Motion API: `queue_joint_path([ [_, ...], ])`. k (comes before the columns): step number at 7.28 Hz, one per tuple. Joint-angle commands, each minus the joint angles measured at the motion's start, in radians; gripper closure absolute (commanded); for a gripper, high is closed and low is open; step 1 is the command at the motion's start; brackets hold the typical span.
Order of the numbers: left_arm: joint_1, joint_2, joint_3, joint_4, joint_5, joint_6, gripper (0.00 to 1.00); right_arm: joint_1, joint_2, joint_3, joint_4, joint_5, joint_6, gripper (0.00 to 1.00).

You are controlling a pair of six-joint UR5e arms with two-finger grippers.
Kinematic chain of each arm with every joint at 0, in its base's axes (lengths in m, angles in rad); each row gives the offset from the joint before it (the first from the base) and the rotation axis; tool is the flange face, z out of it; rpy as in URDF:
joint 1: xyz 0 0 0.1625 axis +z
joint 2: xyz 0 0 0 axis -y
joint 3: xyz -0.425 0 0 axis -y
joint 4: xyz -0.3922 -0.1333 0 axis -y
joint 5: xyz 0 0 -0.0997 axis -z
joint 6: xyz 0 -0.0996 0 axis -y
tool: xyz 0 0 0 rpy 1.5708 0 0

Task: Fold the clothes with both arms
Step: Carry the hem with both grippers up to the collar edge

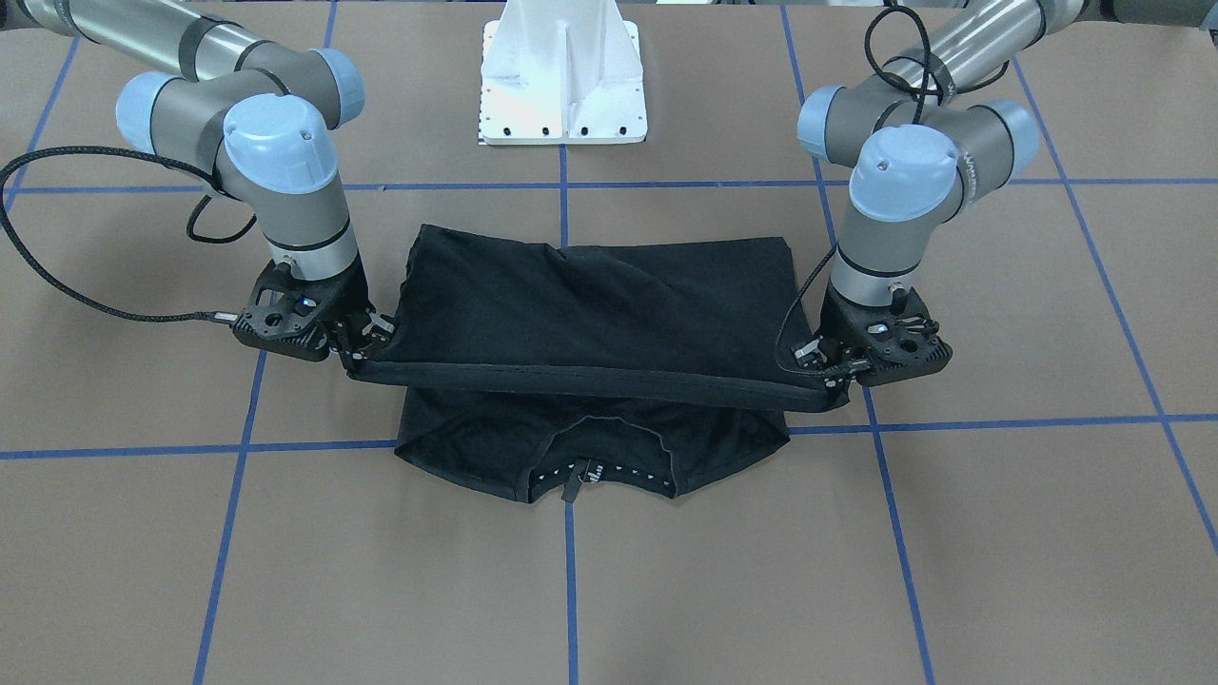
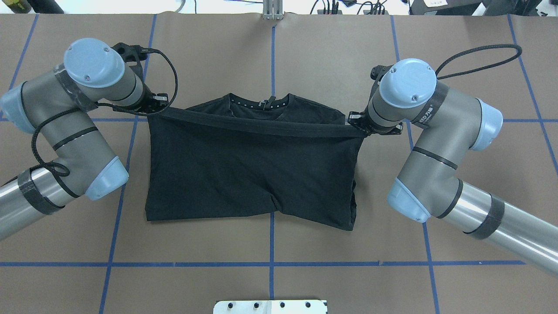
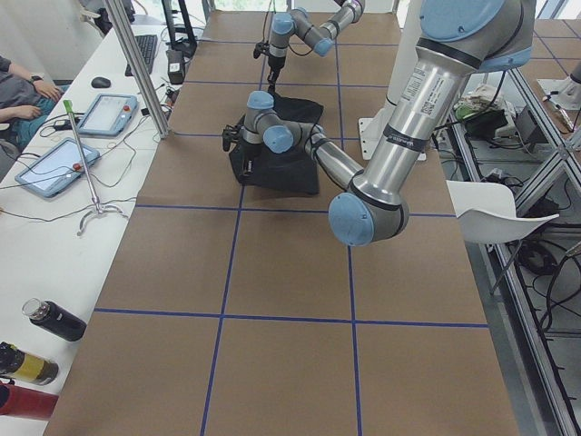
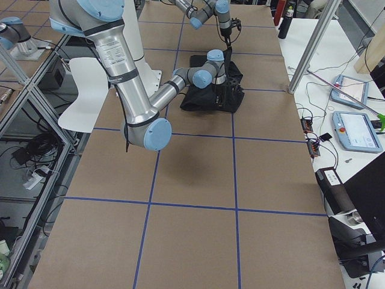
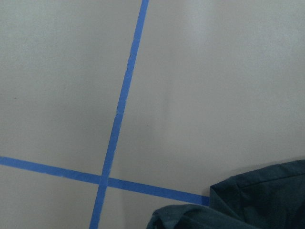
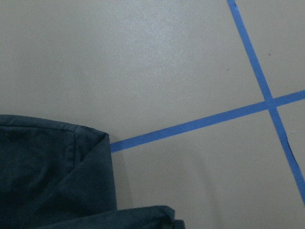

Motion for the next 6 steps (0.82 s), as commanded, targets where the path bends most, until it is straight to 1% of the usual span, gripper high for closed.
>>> queue_joint_path([
  [1, 0.018, -0.016, 0.028, -0.010, 0.000, 0.008, 1.00, 0.000, 0.027, -0.055, 0.015, -0.002, 0.000, 1.00],
  [3, 0.018, -0.024, 0.039, -0.010, -0.001, 0.026, 1.00, 0.000, 0.032, -0.055, 0.015, -0.005, -0.012, 1.00],
  [4, 0.015, -0.022, 0.037, -0.010, -0.001, 0.099, 1.00, 0.005, 0.033, -0.055, 0.015, -0.005, -0.025, 1.00],
  [6, 0.004, -0.021, 0.037, -0.010, -0.003, 0.138, 1.00, 0.018, 0.035, -0.055, 0.015, -0.005, -0.055, 1.00],
])
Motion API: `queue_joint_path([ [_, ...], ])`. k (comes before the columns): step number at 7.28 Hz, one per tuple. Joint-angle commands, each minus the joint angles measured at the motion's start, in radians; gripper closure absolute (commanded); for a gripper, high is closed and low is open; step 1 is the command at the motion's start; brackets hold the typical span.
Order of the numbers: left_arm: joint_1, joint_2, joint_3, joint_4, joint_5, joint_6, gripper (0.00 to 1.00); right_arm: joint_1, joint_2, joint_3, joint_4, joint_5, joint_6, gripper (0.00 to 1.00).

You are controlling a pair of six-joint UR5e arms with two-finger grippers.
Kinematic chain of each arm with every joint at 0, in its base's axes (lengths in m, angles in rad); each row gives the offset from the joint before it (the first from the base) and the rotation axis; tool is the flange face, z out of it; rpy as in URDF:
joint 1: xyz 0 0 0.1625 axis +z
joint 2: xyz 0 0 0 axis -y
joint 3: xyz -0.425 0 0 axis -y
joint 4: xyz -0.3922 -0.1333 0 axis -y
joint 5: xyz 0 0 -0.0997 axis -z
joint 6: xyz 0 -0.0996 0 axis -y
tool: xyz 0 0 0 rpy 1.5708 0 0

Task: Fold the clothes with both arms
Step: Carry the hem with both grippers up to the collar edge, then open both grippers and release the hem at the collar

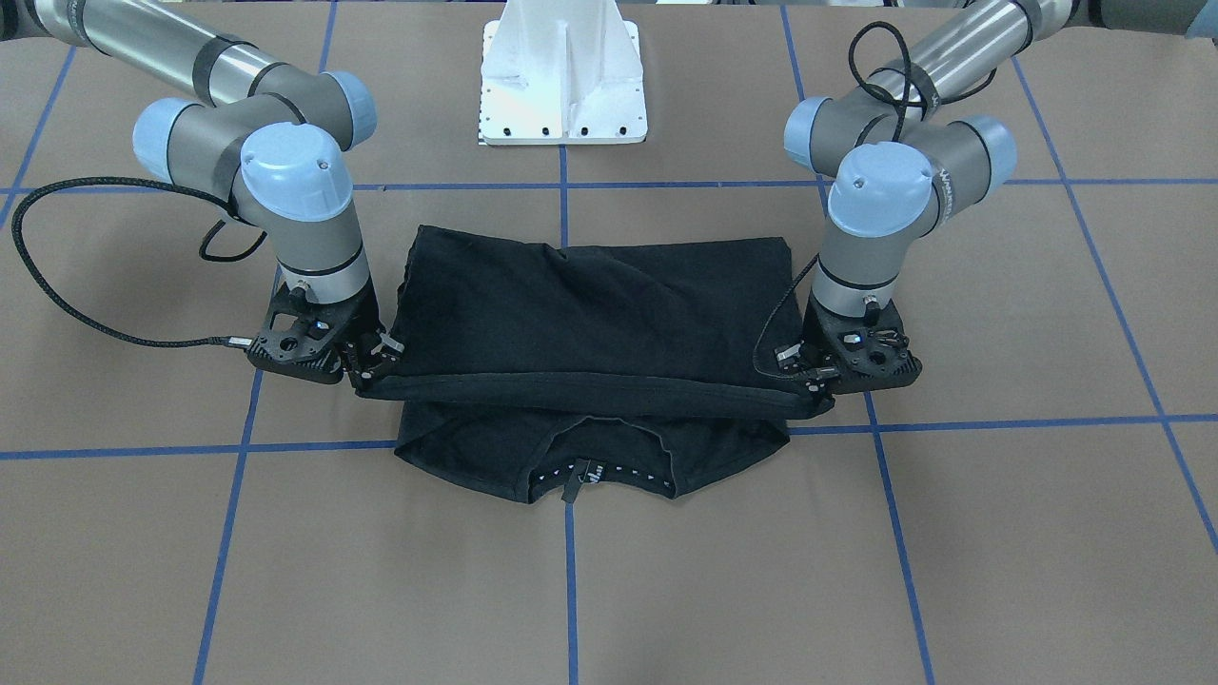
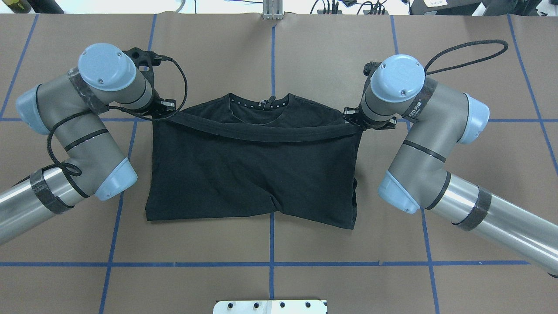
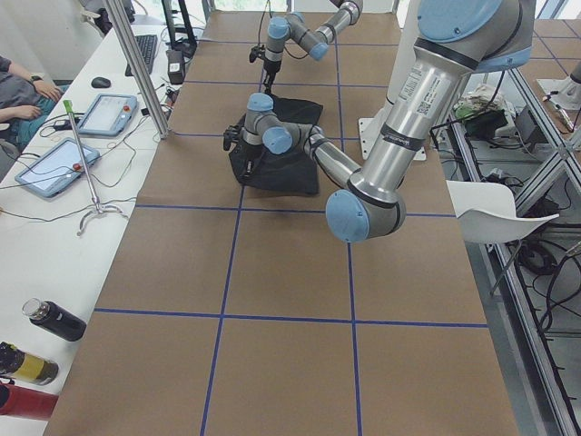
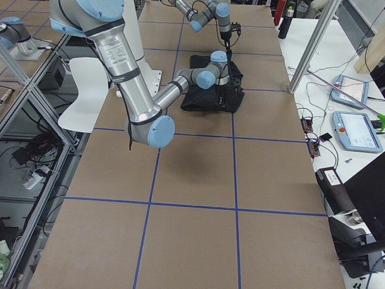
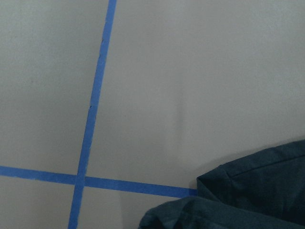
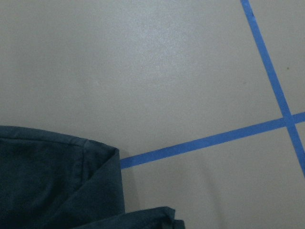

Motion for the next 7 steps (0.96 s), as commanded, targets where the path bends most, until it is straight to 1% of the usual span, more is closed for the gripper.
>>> queue_joint_path([
  [1, -0.008, -0.001, 0.000, 0.000, -0.003, 0.023, 1.00, 0.012, 0.001, 0.000, 0.000, 0.000, -0.019, 1.00],
  [2, -0.011, -0.001, -0.003, -0.002, -0.007, 0.022, 0.30, 0.014, 0.003, 0.000, 0.000, 0.000, -0.019, 0.88],
  [3, -0.013, -0.001, -0.020, -0.002, -0.007, 0.017, 0.00, 0.014, 0.004, 0.001, 0.002, -0.003, -0.019, 0.01],
  [4, -0.016, 0.005, -0.055, -0.014, -0.010, 0.020, 0.00, 0.014, 0.019, 0.004, -0.001, 0.000, -0.023, 0.00],
  [5, -0.017, 0.033, -0.111, -0.015, -0.039, 0.048, 0.00, 0.014, 0.029, 0.009, -0.002, 0.014, -0.039, 0.00],
  [6, -0.021, 0.079, -0.195, -0.014, -0.126, 0.089, 0.00, 0.028, 0.027, 0.027, -0.005, 0.073, -0.069, 0.00],
  [7, -0.021, 0.140, -0.284, -0.015, -0.177, 0.095, 0.00, 0.045, 0.006, 0.071, -0.008, 0.121, -0.097, 0.00],
])
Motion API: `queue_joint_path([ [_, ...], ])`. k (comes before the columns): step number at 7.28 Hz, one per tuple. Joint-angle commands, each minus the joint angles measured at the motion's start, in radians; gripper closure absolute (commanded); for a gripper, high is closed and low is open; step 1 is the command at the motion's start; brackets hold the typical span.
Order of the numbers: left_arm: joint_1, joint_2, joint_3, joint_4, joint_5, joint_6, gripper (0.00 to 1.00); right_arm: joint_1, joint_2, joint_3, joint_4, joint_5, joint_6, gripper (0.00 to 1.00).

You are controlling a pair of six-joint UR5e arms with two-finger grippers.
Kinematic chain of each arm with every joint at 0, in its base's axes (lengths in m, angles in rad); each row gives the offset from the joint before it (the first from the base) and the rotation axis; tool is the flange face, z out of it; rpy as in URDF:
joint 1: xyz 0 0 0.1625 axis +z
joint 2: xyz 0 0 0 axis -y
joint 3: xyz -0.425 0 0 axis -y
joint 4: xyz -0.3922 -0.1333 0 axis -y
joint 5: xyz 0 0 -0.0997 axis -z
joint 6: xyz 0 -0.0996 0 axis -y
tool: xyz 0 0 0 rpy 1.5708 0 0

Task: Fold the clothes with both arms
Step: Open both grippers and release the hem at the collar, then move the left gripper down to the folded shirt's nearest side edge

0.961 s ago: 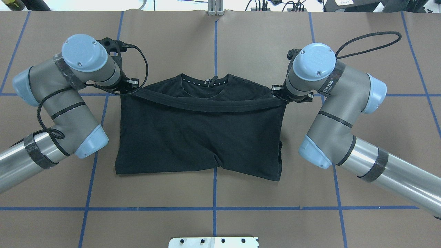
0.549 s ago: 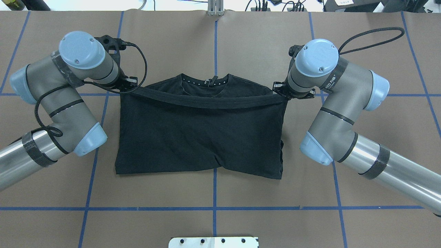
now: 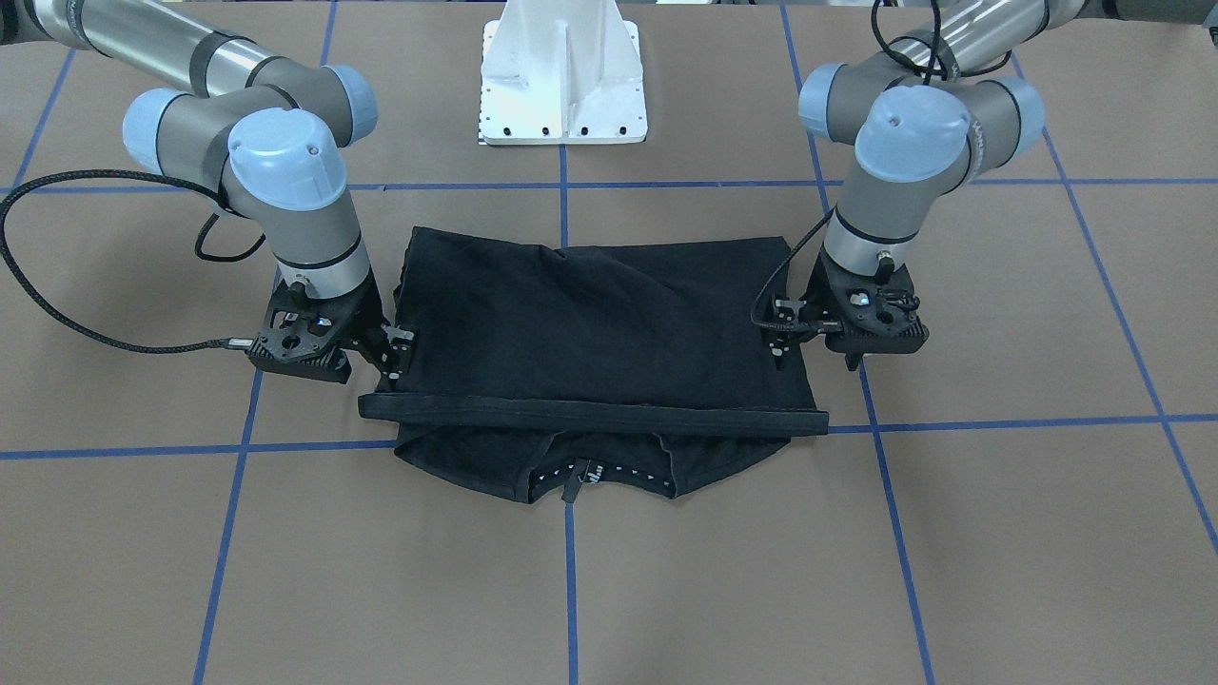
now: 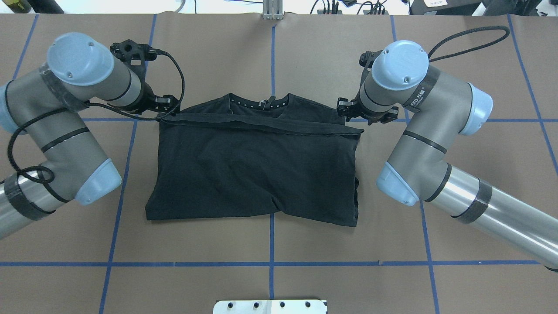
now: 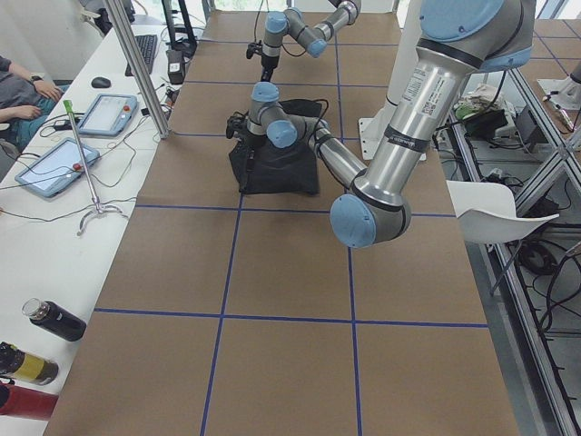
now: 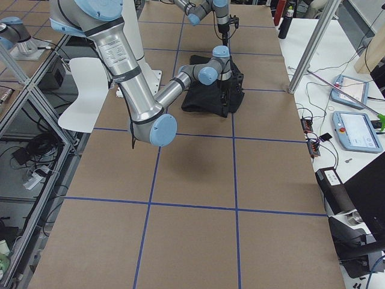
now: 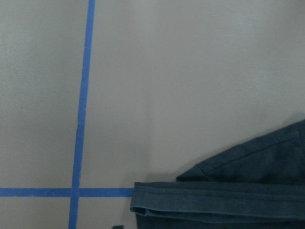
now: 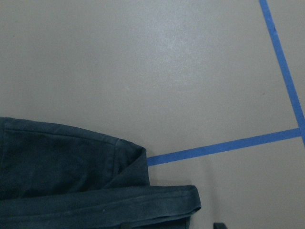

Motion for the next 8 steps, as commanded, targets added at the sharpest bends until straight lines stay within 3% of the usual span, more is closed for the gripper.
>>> queue_joint_path([
  [1, 0.005, 0.077, -0.128, 0.000, -0.094, 0.013, 0.00, 0.013, -0.054, 0.086, -0.004, 0.059, -0.044, 0.00],
  [2, 0.009, 0.135, -0.145, -0.010, -0.097, 0.025, 0.00, 0.005, -0.070, 0.119, -0.004, 0.059, -0.060, 0.00],
  [5, 0.104, 0.279, -0.141, -0.220, -0.097, 0.015, 0.00, -0.001, -0.069, 0.121, -0.002, 0.059, -0.060, 0.00],
  [8, 0.152, 0.295, -0.084, -0.288, -0.097, 0.015, 0.00, -0.001, -0.070, 0.121, -0.002, 0.059, -0.060, 0.00],
])
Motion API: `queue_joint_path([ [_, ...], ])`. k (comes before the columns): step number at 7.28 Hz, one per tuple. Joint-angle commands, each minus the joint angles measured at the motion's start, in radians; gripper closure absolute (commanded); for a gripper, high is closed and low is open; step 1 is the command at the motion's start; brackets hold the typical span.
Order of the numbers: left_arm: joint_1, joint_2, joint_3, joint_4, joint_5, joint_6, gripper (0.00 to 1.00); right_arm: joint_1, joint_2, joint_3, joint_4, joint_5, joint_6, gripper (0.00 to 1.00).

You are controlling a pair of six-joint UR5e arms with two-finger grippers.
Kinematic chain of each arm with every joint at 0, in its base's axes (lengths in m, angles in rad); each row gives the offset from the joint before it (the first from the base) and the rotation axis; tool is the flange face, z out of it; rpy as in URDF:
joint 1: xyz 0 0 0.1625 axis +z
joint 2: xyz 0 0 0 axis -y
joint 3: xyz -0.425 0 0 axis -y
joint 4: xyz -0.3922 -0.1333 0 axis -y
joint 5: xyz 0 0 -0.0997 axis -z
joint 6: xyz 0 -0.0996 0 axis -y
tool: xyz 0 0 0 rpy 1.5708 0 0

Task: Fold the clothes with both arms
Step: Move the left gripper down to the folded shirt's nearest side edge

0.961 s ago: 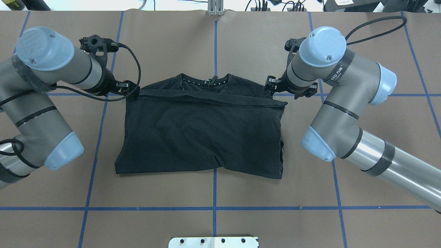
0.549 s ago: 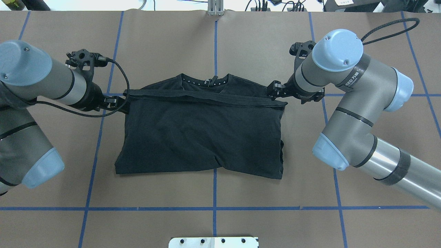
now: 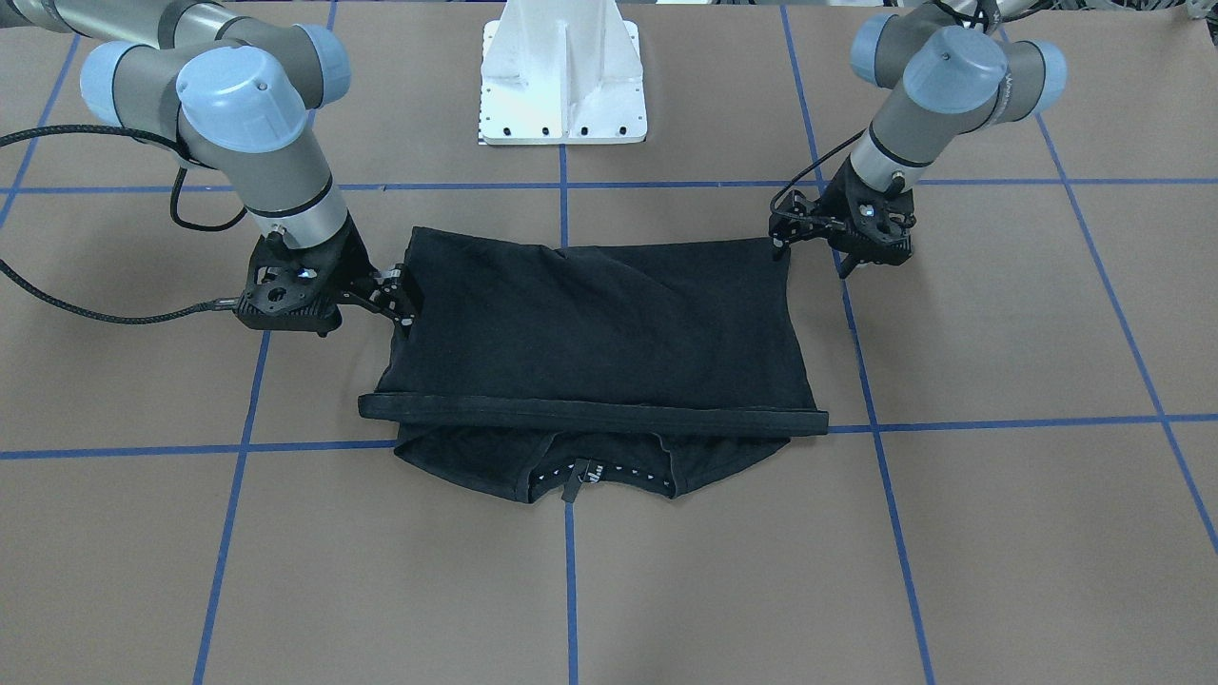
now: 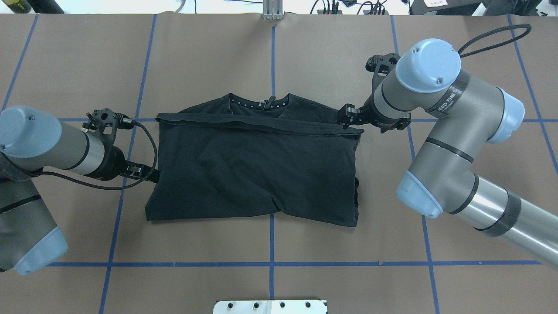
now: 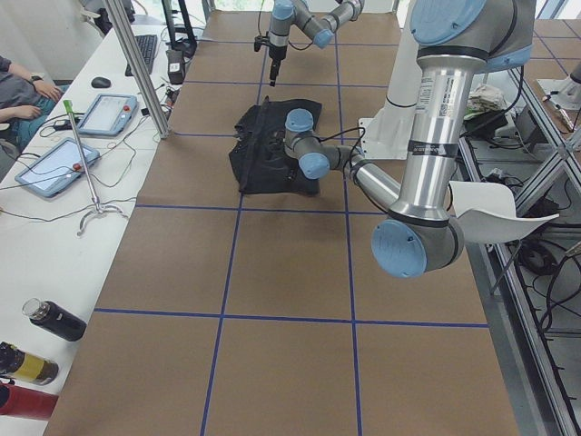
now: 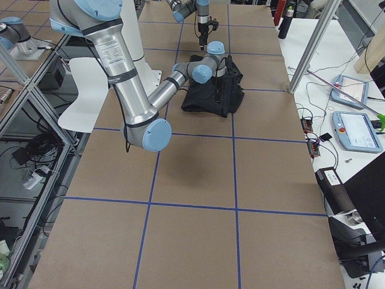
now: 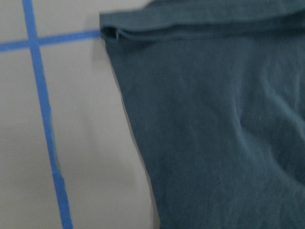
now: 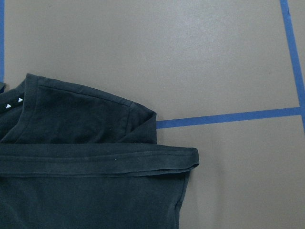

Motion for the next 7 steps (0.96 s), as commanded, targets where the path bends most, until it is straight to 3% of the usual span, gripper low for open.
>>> queue_joint_path([
  [1, 0.021, 0.005, 0.077, -0.101, -0.002, -0.002, 0.00, 0.000, -0.001, 0.000, 0.000, 0.000, 0.000, 0.00],
  [2, 0.022, 0.007, 0.117, -0.171, -0.003, -0.005, 0.01, 0.000, -0.001, 0.000, 0.000, 0.000, 0.000, 0.00],
  [7, 0.096, 0.008, 0.108, -0.238, -0.068, -0.101, 0.16, 0.000, -0.001, 0.000, 0.002, -0.003, 0.000, 0.00],
])
